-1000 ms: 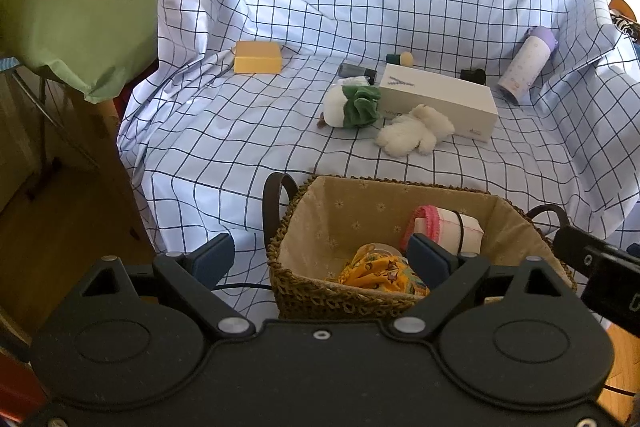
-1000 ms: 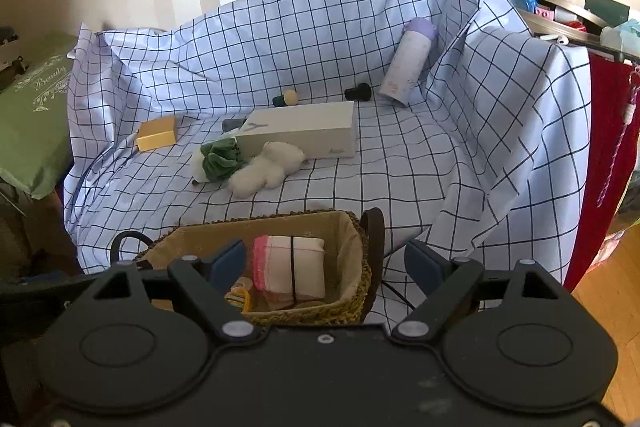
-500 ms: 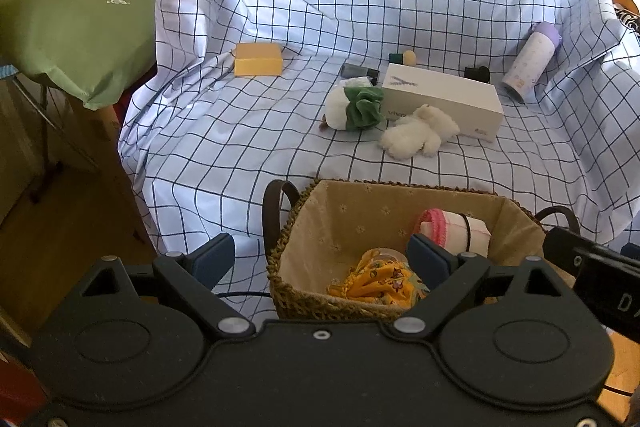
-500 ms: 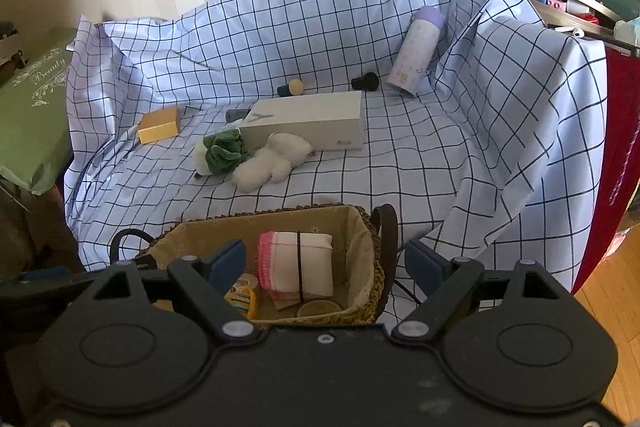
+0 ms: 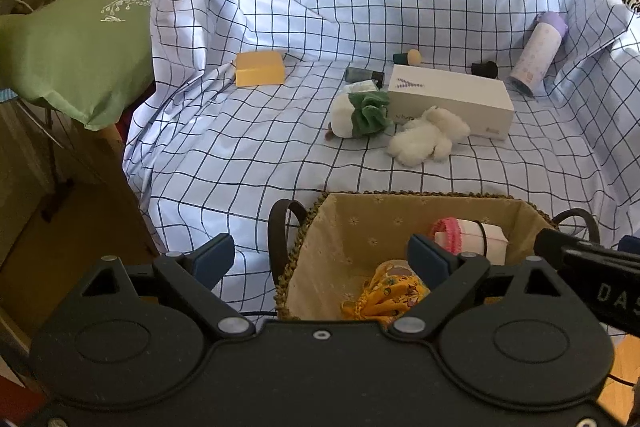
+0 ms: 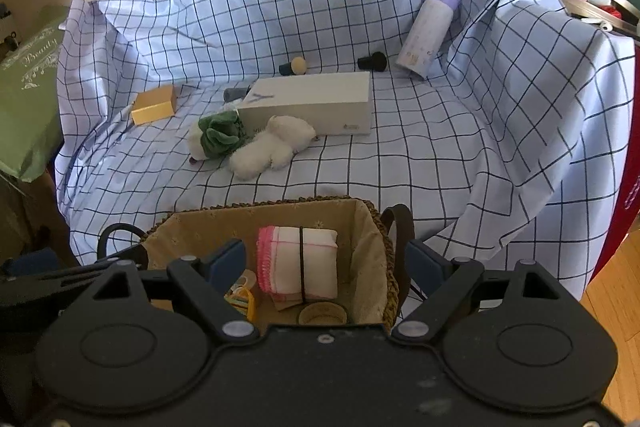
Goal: Organize soft objects
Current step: 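Move both tools from the basket toward the black stopper and glass vial, then grasp the black rubber stopper with the right tool while the left lowers toward the glass vial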
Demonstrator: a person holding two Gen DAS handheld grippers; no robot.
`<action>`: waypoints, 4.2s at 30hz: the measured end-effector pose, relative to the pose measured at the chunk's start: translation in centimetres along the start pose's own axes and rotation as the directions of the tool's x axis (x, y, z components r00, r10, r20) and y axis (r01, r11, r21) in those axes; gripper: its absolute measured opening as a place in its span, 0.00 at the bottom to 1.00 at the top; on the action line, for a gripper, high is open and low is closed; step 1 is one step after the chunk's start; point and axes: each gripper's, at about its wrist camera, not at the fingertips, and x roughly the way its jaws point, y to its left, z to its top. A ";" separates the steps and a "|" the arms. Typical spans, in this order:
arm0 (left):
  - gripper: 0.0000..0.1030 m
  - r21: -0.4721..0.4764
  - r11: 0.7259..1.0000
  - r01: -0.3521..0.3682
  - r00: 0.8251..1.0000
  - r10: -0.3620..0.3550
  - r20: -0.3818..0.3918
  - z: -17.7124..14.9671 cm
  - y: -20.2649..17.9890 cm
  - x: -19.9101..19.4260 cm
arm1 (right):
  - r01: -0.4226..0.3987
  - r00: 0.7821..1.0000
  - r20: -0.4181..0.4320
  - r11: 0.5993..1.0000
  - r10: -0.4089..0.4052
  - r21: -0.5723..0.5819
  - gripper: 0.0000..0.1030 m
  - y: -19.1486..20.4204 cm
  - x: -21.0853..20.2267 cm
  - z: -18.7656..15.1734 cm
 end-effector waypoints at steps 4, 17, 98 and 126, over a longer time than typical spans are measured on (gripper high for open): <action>0.88 0.011 1.000 0.005 1.000 -0.004 -0.019 0.4 -0.1 0.7 | 0.001 1.000 -0.020 1.000 -0.002 -0.007 0.84 0.1 0.9 0.6; 0.88 0.037 0.999 0.032 0.997 -0.029 -0.077 2.1 -0.4 3.0 | 0.020 0.996 -0.085 1.000 -0.022 -0.017 0.84 0.0 4.6 2.4; 0.89 0.169 0.982 0.082 0.986 -0.056 -0.158 19.3 0.3 27.1 | 0.315 0.943 -0.099 0.948 -0.317 -0.042 0.87 -4.5 40.1 30.9; 0.88 0.146 0.984 0.098 0.982 -0.072 -0.175 22.0 -1.2 30.3 | 0.219 0.976 -0.008 0.968 -0.219 0.121 0.55 0.3 34.2 27.0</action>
